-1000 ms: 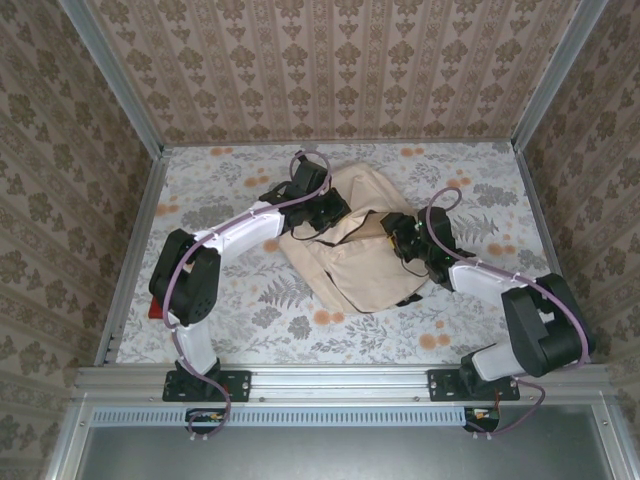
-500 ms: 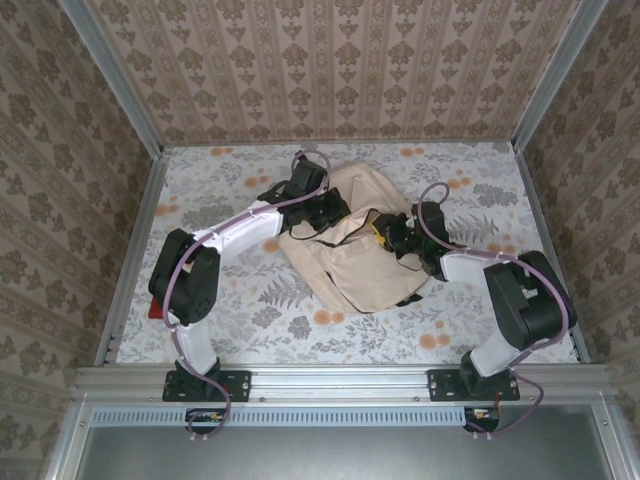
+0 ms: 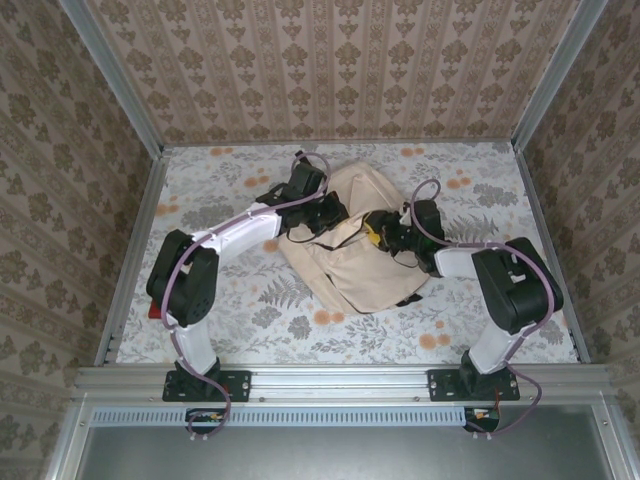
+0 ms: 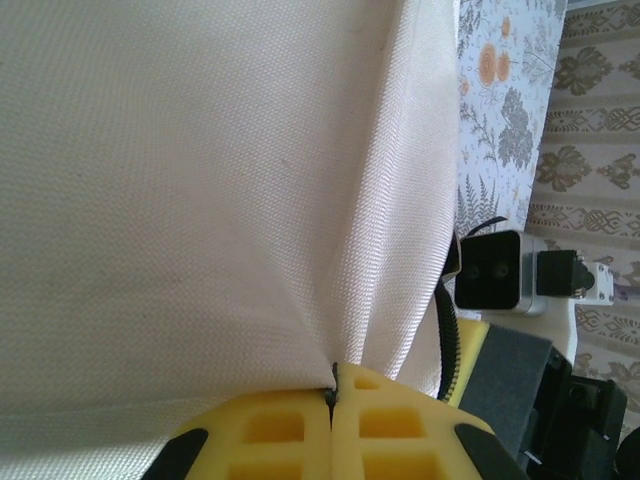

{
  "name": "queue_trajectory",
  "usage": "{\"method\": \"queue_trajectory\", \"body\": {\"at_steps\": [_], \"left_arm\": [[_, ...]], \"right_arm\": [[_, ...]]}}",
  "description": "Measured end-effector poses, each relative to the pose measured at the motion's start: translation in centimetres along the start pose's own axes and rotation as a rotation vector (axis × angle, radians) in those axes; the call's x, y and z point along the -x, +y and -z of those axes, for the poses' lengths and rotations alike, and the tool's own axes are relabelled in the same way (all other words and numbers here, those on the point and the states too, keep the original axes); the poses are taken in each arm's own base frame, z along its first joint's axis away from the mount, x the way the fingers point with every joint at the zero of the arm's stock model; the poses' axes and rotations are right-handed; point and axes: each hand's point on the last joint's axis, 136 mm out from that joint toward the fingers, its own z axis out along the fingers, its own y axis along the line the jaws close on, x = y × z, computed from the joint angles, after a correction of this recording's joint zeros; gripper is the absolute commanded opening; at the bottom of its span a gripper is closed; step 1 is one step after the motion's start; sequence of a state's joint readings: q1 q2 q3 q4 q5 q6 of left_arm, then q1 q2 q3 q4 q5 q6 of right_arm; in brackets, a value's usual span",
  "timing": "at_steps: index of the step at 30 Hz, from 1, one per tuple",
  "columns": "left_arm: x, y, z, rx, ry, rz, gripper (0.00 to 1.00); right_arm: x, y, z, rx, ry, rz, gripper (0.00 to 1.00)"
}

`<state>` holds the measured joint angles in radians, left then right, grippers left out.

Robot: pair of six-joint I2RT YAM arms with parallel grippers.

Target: Pack books, pencil case, and school supplies into a backpack

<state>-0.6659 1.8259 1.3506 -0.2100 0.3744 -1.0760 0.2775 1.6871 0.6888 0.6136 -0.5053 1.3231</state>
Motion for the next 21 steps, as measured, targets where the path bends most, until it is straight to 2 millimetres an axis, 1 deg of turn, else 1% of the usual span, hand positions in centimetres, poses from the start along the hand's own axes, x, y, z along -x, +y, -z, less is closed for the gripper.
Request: {"method": "queue_trajectory", "body": {"at_steps": [3, 5, 8, 15, 18, 21], "left_arm": [[-0.1, 0.1, 0.1, 0.004, 0.002, -0.003, 0.06], [-0.1, 0.1, 0.1, 0.007, 0.004, -0.004, 0.06], [-0.1, 0.2, 0.1, 0.009, 0.006, -0.003, 0.06], [0.2, 0.4, 0.2, 0.007, 0.003, 0.003, 0.06], [0.3, 0.4, 0.3, 0.004, 0.006, 0.005, 0.07], [0.3, 0.5, 0.4, 0.003, 0.009, 0.008, 0.07]], "right_arm": [[-0.3, 0.0, 0.6, -0.018, 0.001, 0.02, 0.29], [-0.4, 0.0, 0.6, -0.023, 0.004, 0.027, 0.28], [-0.4, 0.0, 0.5, -0.022, 0.005, 0.029, 0.31], [0.2, 0.6, -0.9, 0.001, 0.011, 0.037, 0.44], [0.1, 0.3, -0.8, -0.017, 0.012, 0.041, 0.49], [-0.1, 0.2, 0.0, -0.043, 0.005, 0.054, 0.52]]}}
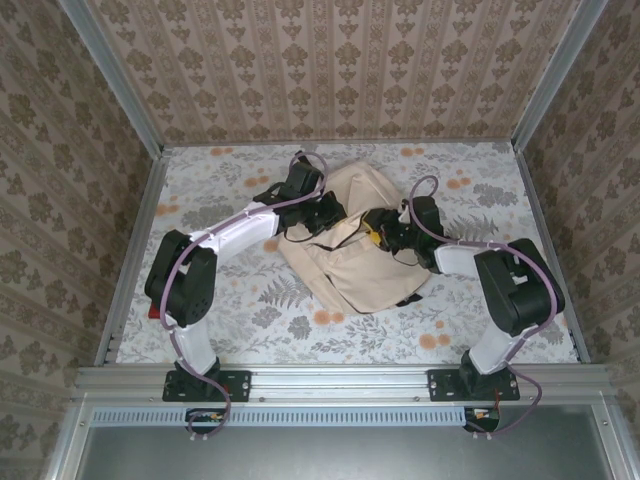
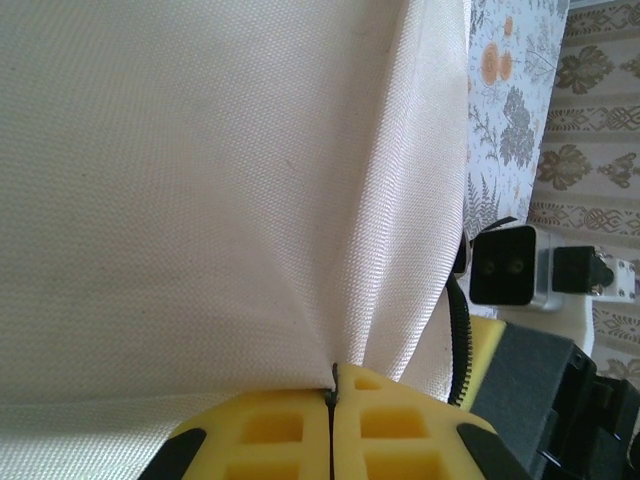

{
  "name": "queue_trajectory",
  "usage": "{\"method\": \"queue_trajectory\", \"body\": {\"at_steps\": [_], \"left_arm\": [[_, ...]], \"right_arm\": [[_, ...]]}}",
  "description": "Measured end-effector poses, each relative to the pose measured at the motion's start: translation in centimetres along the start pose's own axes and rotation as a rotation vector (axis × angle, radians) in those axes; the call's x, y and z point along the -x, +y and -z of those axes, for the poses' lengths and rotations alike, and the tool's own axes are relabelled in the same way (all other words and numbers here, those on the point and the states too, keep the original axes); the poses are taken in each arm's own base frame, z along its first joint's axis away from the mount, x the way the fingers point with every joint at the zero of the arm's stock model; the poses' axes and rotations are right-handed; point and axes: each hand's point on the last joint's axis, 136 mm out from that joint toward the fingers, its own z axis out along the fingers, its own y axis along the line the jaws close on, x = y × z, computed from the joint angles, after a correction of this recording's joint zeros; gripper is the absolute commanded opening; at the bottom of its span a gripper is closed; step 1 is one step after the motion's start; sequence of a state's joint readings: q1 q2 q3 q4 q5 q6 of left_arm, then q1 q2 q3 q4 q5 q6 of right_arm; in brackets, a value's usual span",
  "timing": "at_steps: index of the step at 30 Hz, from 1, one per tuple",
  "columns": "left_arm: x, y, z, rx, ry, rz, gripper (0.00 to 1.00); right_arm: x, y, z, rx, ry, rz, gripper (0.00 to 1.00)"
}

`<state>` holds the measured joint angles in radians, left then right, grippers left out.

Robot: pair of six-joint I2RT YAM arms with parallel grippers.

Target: Pack books, pencil case, and school supplies into a backpack

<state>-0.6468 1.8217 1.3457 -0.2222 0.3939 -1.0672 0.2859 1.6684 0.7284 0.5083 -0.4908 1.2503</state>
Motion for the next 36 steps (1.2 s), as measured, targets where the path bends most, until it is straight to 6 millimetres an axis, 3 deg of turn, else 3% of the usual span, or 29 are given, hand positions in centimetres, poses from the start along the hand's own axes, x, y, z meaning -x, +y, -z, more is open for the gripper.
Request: {"method": "queue_trajectory", "body": {"at_steps": [4, 8, 11, 17, 27, 36], "left_arm": [[0.0, 0.1, 0.0, -0.003, 0.005, 0.002, 0.07], [0.1, 0.1, 0.0, -0.007, 0.007, 0.004, 0.07], [0.0, 0.1, 0.0, -0.009, 0.01, 0.004, 0.07], [-0.1, 0.1, 0.0, -0.011, 0.014, 0.005, 0.04], [0.5, 0.1, 0.6, -0.015, -0.001, 0.01, 0.02], [1.2, 1.0, 0.7, -0.018, -0.023, 0.04, 0.01]], "right_arm": [[-0.6, -0.4, 1.6, -0.043, -0.009, 0.024, 0.49], [-0.9, -0.9, 2.4, -0.074, -0.014, 0.037, 0.34], [-1.3, -1.2, 2.2, -0.09, -0.005, 0.038, 0.28], [-2.1, -1.0, 0.2, -0.097, 0.035, 0.044, 0.2], [-1.2, 1.2, -4.2, -0.021, 0.013, 0.042, 0.17], [-1.2, 2.4, -6.8, 0.096, -0.022, 0.042, 0.08]]}}
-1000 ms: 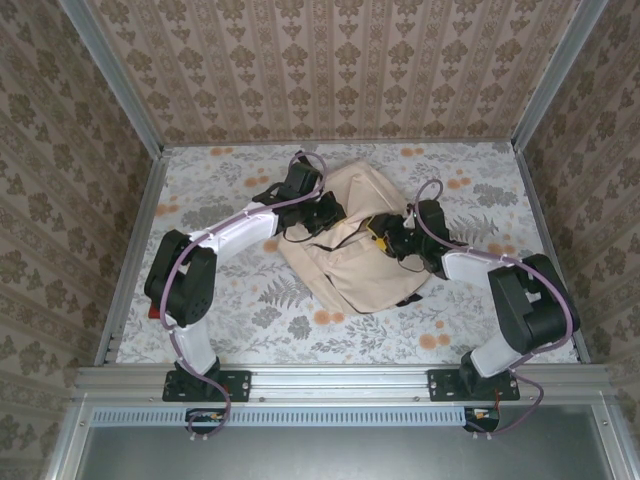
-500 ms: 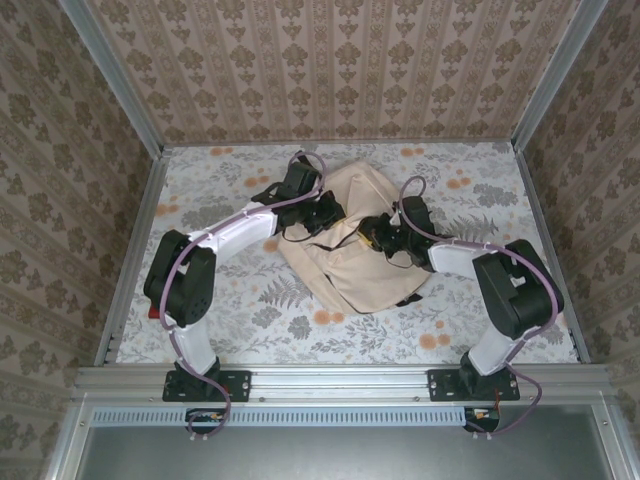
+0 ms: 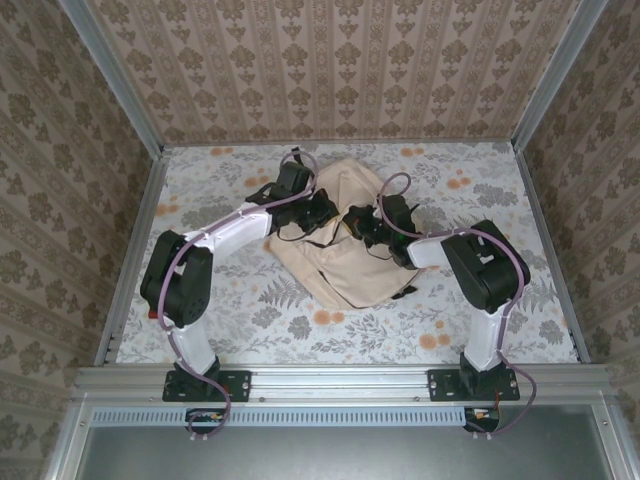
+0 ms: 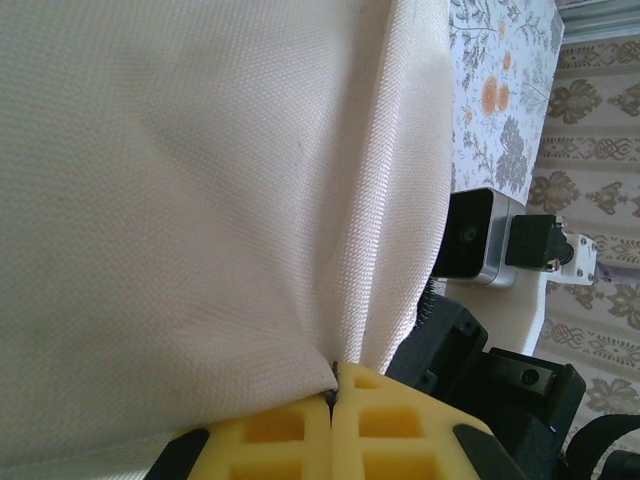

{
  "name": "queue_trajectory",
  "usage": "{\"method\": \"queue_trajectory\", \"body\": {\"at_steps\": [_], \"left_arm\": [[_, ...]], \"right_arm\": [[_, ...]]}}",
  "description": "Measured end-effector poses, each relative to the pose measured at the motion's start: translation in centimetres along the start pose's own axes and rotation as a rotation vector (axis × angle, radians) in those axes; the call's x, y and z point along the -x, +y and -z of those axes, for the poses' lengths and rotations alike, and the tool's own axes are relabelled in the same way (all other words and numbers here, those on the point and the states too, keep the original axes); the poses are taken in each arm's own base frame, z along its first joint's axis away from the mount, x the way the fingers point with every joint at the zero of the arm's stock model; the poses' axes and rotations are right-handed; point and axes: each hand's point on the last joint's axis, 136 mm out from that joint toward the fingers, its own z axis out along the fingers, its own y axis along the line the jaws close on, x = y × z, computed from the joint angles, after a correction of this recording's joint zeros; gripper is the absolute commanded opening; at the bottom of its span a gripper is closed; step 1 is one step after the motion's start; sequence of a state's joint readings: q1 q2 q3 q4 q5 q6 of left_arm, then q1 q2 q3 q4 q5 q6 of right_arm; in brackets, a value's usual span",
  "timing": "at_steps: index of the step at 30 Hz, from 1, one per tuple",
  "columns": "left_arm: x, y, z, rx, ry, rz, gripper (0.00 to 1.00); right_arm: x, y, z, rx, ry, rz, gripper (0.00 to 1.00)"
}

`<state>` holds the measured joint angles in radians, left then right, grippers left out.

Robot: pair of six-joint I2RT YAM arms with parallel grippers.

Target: Pack books, pencil case, and school supplies into a backpack

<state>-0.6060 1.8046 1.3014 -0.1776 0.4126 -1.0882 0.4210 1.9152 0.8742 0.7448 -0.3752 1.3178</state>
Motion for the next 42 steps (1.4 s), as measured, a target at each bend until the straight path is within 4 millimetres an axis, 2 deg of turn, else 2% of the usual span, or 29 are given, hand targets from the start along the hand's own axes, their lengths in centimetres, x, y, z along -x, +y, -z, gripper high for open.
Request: {"method": "queue_trajectory", "body": {"at_steps": [4, 7, 13, 15, 17, 22, 24, 26, 30, 33, 35, 37, 42], "left_arm": [[0.0, 0.2, 0.1, -0.005, -0.007, 0.004, 0.04], [0.2, 0.0, 0.6, -0.012, -0.015, 0.003, 0.12], [0.0, -0.1, 1.8, -0.011, -0.001, -0.029, 0.38], [-0.2, 0.1, 2.2, 0.005, 0.006, -0.049, 0.47], [-0.3, 0.2, 2.9, 0.024, 0.004, -0.068, 0.54], [0.3, 1.2, 6.6, 0.098, -0.058, -0.111, 0.64], [1.0, 2.6, 8.9, 0.156, -0.11, -0.123, 0.69], [1.4, 5.2, 11.0, 0.237, -0.162, -0.115, 0.72], [1.4, 12.7, 15.4, 0.452, -0.237, -0.049, 0.83], [1.0, 18.4, 18.7, 0.595, -0.274, 0.033, 1.0], [0.6, 21.3, 20.7, 0.66, -0.304, 0.096, 1.0], [0.2, 23.3, 22.3, 0.706, -0.335, 0.145, 1.0], [0.3, 25.9, 24.8, 0.755, -0.399, 0.232, 1.0]], "right_arm": [[0.0, 0.1, 0.0, 0.005, -0.003, 0.01, 0.14], [-0.1, 0.1, 0.7, -0.014, -0.005, 0.027, 0.2], [-1.2, -1.2, 5.8, -0.099, -0.001, 0.044, 0.32], [-1.5, -1.1, 7.9, -0.142, -0.001, 0.073, 0.4], [-1.6, -0.5, 9.7, -0.176, -0.01, 0.113, 0.53], [-1.7, 0.1, 13.6, -0.284, -0.026, 0.238, 0.8], [-1.9, -0.6, 14.5, -0.342, -0.017, 0.281, 0.87], [-2.0, -1.4, 15.2, -0.392, -0.001, 0.311, 0.9], [-2.2, -2.6, 16.0, -0.473, 0.026, 0.353, 0.94], [-2.0, -2.1, 16.2, -0.481, 0.031, 0.378, 0.99], [-1.9, -1.6, 16.0, -0.479, 0.038, 0.395, 1.0], [-1.7, -0.9, 15.7, -0.476, 0.046, 0.408, 1.0], [-1.4, -0.2, 15.4, -0.466, 0.049, 0.422, 0.99]]}}
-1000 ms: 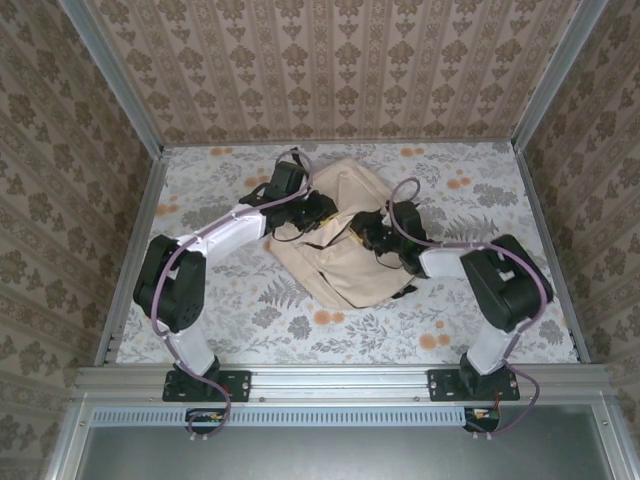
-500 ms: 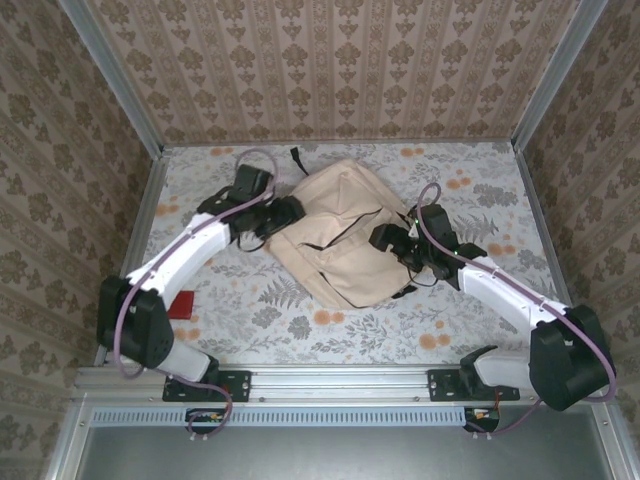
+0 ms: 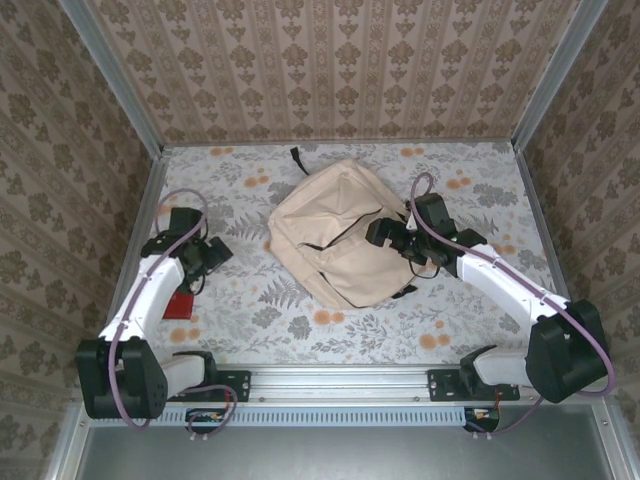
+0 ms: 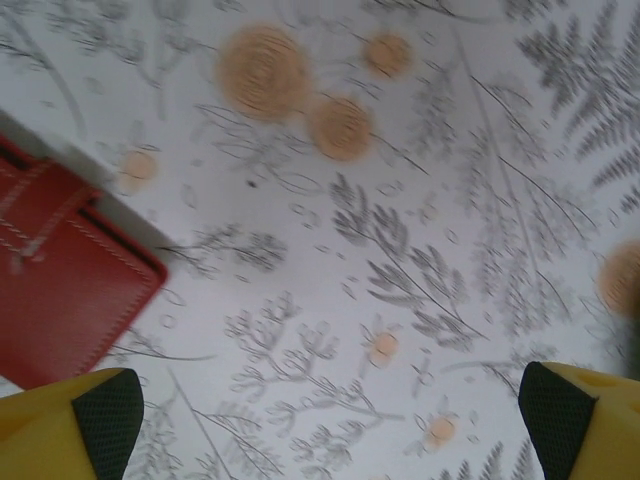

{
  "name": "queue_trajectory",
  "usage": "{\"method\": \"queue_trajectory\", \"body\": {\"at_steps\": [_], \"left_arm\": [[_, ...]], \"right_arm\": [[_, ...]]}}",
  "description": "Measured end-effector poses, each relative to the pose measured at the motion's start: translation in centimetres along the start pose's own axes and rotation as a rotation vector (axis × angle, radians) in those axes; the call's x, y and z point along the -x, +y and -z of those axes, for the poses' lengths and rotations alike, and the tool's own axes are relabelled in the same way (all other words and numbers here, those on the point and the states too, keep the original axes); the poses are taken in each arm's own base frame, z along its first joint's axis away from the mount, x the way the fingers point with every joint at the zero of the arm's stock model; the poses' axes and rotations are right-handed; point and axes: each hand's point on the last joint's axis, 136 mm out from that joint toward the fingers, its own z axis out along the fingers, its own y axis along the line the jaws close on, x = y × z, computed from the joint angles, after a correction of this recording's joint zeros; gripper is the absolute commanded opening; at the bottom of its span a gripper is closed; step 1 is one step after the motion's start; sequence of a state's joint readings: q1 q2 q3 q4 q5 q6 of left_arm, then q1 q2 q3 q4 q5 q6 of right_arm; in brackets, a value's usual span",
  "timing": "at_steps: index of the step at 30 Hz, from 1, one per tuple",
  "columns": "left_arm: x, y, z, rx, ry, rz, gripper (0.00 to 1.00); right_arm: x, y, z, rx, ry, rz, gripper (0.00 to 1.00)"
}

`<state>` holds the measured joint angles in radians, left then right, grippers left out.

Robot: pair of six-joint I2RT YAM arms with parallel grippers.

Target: Pack books, pencil case, and school supplies into a backpack

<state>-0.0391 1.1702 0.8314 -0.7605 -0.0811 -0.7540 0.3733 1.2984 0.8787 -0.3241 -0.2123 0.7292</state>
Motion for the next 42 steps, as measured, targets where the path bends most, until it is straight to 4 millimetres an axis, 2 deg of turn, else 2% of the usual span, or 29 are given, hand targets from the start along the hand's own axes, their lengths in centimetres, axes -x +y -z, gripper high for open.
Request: {"method": "queue_trajectory", "body": {"at_steps": [5, 11, 15, 19, 25, 29, 34, 42], "left_arm": [[1.2, 4.0, -1.2, 0.069, -0.03, 0.133, 1.0], [1.1, 8.3, -3.2, 0.102, -0.014, 0.301, 1.0], [1.4, 9.3, -4.2, 0.084, 0.004, 0.371, 1.0], [1.7, 9.2, -5.3, 0.054, 0.029, 0.376, 1.0], [1.6, 8.3, -6.6, 0.018, 0.079, 0.335, 1.0], [1.9, 6.6, -6.9, -0.011, 0.1, 0.258, 1.0], [0.8, 2.3, -7.1, -0.082, 0.135, 0.12, 1.0], [-2.8, -5.3, -7.1, -0.216, 0.225, -0.116, 1.0]], "right_arm": [[0.1, 0.3, 0.0, 0.002, 0.006, 0.001, 0.99], [0.0, 0.6, 0.1, 0.01, 0.017, 0.001, 1.0], [-0.4, 0.8, -0.1, 0.022, 0.037, 0.0, 1.0], [-0.8, 1.1, -0.4, 0.026, 0.054, 0.002, 0.99], [-0.9, 1.3, -0.6, 0.031, 0.066, 0.004, 1.0], [-0.9, 1.3, -0.7, 0.03, 0.066, 0.002, 1.0], [-1.0, 1.3, -0.7, 0.03, 0.067, 0.001, 0.99], [-1.0, 1.3, -0.7, 0.03, 0.066, -0.002, 1.0]]}}
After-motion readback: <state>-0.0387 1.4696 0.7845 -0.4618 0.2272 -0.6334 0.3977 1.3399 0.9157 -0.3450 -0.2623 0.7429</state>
